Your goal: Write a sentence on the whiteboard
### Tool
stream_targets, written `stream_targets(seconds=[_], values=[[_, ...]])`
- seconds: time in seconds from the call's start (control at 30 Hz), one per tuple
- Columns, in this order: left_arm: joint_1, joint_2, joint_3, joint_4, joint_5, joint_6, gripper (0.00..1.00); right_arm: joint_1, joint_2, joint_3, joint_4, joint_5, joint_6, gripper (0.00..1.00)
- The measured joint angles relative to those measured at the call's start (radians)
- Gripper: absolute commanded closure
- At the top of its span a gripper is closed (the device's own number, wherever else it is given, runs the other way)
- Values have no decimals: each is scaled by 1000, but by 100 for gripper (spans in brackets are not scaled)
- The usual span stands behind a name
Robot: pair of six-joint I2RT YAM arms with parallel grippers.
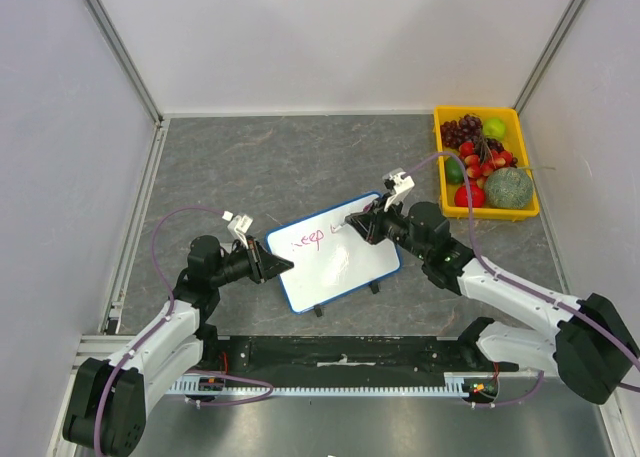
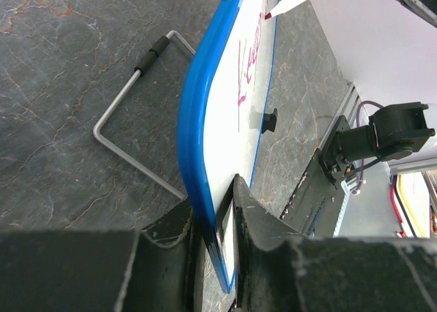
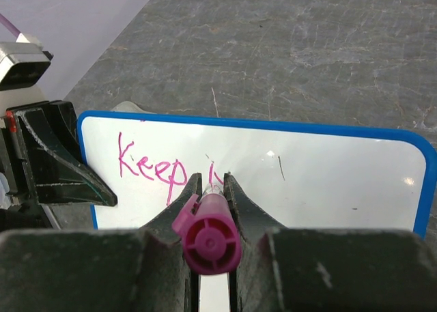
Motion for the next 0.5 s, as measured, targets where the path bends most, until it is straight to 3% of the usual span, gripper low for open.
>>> stream_targets(seconds=[0.5], values=[[0, 0, 0, 0, 0, 0, 98, 0, -12, -23, 8, -1, 11, 100]])
